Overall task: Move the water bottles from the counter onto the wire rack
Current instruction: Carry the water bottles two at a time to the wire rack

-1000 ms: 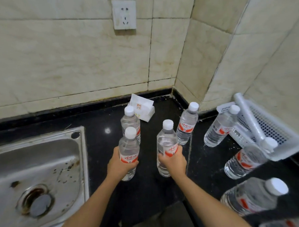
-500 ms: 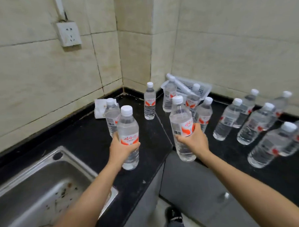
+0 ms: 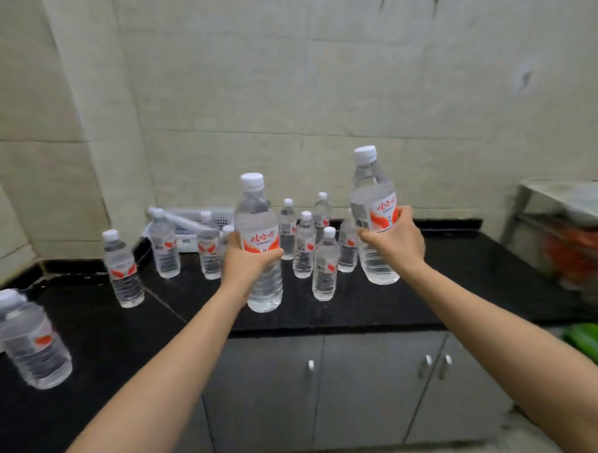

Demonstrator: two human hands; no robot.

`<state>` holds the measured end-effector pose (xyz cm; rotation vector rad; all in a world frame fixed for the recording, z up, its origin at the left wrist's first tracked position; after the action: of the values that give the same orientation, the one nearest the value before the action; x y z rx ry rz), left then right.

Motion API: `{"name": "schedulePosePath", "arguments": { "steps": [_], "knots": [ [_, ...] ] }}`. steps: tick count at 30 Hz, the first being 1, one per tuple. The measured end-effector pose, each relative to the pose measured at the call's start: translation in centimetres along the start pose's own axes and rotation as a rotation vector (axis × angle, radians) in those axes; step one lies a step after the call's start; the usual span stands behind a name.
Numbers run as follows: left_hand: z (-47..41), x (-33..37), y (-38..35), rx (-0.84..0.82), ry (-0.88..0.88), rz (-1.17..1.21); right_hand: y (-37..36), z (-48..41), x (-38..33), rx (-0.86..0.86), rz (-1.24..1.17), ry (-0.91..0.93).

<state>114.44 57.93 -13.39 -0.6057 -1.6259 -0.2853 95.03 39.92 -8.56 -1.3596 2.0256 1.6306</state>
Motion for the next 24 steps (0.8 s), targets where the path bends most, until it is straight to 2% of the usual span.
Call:
{"name": "schedulePosePath", "arguments": {
  "steps": [8,14,18,24],
  "knots": [
    [2.8,-1.6,-21.3,-0.355,0.025,0.015,15.8,-1.1,15.0,0.233,0.096,-0.214],
    [7.5,-4.0,-38.6,-0.532,0.056,0.054,26.4,-2.5,26.7,0.345,0.181,-0.334],
    [10.6,-6.1,-47.0,-0.537,0.065,0.076,31.0,-2.8,33.1,0.375,0.184,-0.408],
    [12.2,-7.9,-55.8,-0.516,0.057,0.072,35.6,-4.7,40.8,0.423,0.163,-0.514]
  ]
}}
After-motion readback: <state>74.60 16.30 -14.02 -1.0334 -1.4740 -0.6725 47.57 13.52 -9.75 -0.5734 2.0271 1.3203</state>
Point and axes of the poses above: each hand's wrist, its own z-axis away from the middle knuckle, its own y-axis out of the back of the hand, x = y × z, the point moved 6 cm from there along -z, towards the middle knuckle, and after that the axes turned 12 degrees about z, right-handed, at the moved point
